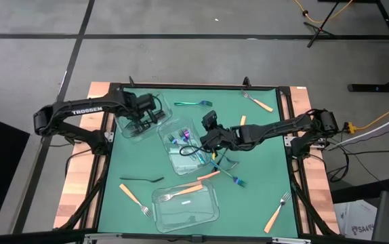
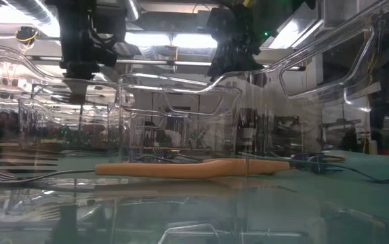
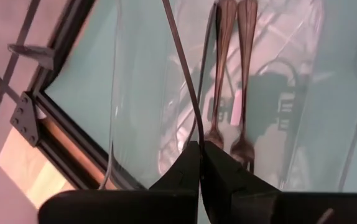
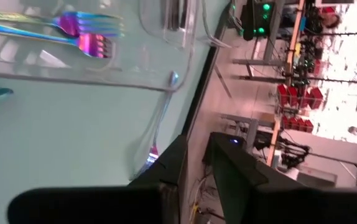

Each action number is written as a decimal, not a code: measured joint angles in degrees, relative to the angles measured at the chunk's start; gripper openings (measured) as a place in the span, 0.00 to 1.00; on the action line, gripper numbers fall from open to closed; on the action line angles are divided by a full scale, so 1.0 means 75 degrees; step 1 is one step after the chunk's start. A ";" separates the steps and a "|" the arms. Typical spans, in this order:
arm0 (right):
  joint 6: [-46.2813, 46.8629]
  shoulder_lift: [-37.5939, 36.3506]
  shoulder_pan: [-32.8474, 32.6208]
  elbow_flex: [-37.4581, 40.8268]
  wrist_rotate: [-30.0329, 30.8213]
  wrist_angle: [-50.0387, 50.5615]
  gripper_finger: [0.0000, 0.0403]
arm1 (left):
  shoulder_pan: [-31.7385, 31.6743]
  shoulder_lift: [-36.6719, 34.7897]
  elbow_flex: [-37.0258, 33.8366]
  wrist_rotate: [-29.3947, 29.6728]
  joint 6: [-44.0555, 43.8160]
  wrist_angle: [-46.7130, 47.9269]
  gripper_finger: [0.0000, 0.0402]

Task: Sort silverware by color (type)
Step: Put the black fork into the top transparent bin, then put the yellow fork into the bottom transparent bin

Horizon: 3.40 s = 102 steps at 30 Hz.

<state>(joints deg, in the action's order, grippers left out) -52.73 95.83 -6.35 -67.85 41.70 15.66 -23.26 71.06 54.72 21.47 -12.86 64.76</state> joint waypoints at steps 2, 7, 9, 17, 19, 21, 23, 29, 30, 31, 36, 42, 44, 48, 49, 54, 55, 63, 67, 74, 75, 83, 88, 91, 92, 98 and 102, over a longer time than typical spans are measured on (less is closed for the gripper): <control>0.0002 0.0000 0.0000 0.0000 -0.0135 -0.0003 0.16 | 0.0005 0.0085 0.0000 0.0001 0.0000 0.0067 0.00; 0.0000 0.0000 0.0000 0.0000 -0.0249 -0.0006 0.16 | 0.0005 0.0388 0.0000 -0.0008 0.0000 0.0025 0.00; 0.0000 0.0000 0.0000 0.0000 -0.0252 -0.0006 0.16 | 0.0005 0.0563 0.0000 -0.0011 0.0000 0.0019 0.00; 0.0000 0.0000 0.0000 0.0000 -0.0252 -0.0006 0.16 | 0.0005 0.1248 0.0000 -0.0020 0.0003 -0.0051 0.01; 0.0001 0.0000 0.0000 0.0000 -0.0252 -0.0006 0.16 | 0.0005 0.1395 0.0000 -0.0020 0.0003 -0.0071 0.01; 0.0000 0.0000 0.0000 0.0000 -0.0252 -0.0006 0.16 | 0.0005 0.1537 0.0000 -0.0018 0.0003 -0.0076 0.02; 0.0000 0.0000 0.0000 0.0000 -0.0252 -0.0006 0.16 | 0.0005 0.1670 0.0000 -0.0020 0.0003 -0.0094 0.02; 0.0000 0.0000 0.0000 0.0000 -0.0254 -0.0006 0.16 | 0.0005 0.2080 0.0000 -0.0017 0.0048 -0.0135 0.02; 0.0000 0.0000 0.0000 0.0000 -0.0254 -0.0007 0.16 | 0.0005 0.2136 0.0000 -0.0017 0.0143 -0.0135 0.02; 0.0000 0.0000 0.0000 0.0000 -0.0254 -0.0008 0.16 | 0.0004 0.2186 0.0000 -0.0017 0.0233 -0.0134 0.02; 0.0000 0.0000 0.0000 0.0000 -0.0300 -0.0009 0.17 | 0.0005 0.2387 0.0000 -0.0014 0.0399 -0.0169 0.02; 0.0000 0.0000 -0.0002 0.0000 -0.0600 -0.0010 0.17 | 0.0005 0.2402 0.0000 0.0006 0.0399 -0.0179 0.03; 0.0000 0.0000 -0.0002 0.0000 -0.0680 -0.0012 0.17 | 0.0005 0.2402 0.0000 0.0006 0.0399 -0.0179 0.03; 0.0000 0.0000 -0.0003 0.0000 -0.0711 -0.0012 0.17 | 0.0005 0.2402 0.0000 0.0006 0.0396 -0.0188 0.03; 0.0000 0.0000 -0.0003 0.0000 -0.0709 -0.0012 0.17 | 0.0005 0.2402 0.0000 0.0006 0.0396 -0.0188 0.03; 0.0000 0.0000 -0.0002 0.0000 -0.0709 -0.0012 0.17 | 0.0005 0.2402 0.0000 -0.0031 0.0393 -0.0197 0.03; 0.0000 0.0000 -0.0001 0.0000 -0.0709 -0.0012 0.17 | 0.0004 0.2402 0.0000 -0.0085 0.0392 -0.0199 0.03; 0.0000 0.0000 -0.0003 0.0000 -0.0709 -0.0009 0.17 | 0.0005 0.2402 0.0000 -0.0192 0.0373 -0.0214 0.11; 0.0000 0.0000 -0.0003 0.0000 -0.0709 -0.0012 0.17 | 0.0005 0.2402 0.0000 -0.0192 0.0370 -0.0336 0.14; 0.0000 0.0000 -0.0003 0.0000 -0.0709 -0.0009 0.17 | 0.0005 0.2402 0.0000 -0.0188 0.0373 -0.0537 0.14; 0.0000 0.0000 -0.0003 0.0000 -0.0709 -0.0009 0.17 | 0.0005 0.2402 0.0000 -0.0189 0.0373 -0.0537 0.14; 0.0000 0.0000 -0.0001 0.0000 -0.0705 -0.0009 0.17 | 0.0005 0.2402 0.0000 -0.0186 0.0373 -0.0535 0.14; 0.0001 0.0000 -0.0003 0.0000 -0.0417 -0.0006 0.17 | 0.0005 0.2400 0.0000 -0.0186 0.0370 -0.0535 0.14; 0.0185 0.0000 0.0000 0.0000 -0.0123 0.0022 0.17 | 0.0005 0.2400 0.0000 -0.0186 0.0370 -0.0535 0.14; 0.0264 -0.0014 -0.0001 -0.0005 -0.0096 0.0107 0.17 | 0.0005 0.2400 0.0000 -0.0186 0.0367 -0.0533 0.14; 0.0869 -0.0313 0.0048 -0.0006 -0.0047 0.0933 0.17 | 0.0005 0.2397 0.0000 -0.0186 0.0332 -0.0529 0.14; 0.1244 -0.0658 0.0307 -0.0008 -0.0144 0.1664 0.17 | 0.0005 0.2397 0.0000 -0.0188 0.0332 -0.0537 0.14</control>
<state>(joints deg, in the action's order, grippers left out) -43.40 90.90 -4.05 -67.91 40.62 28.14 -23.22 89.03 54.72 20.06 -10.37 60.73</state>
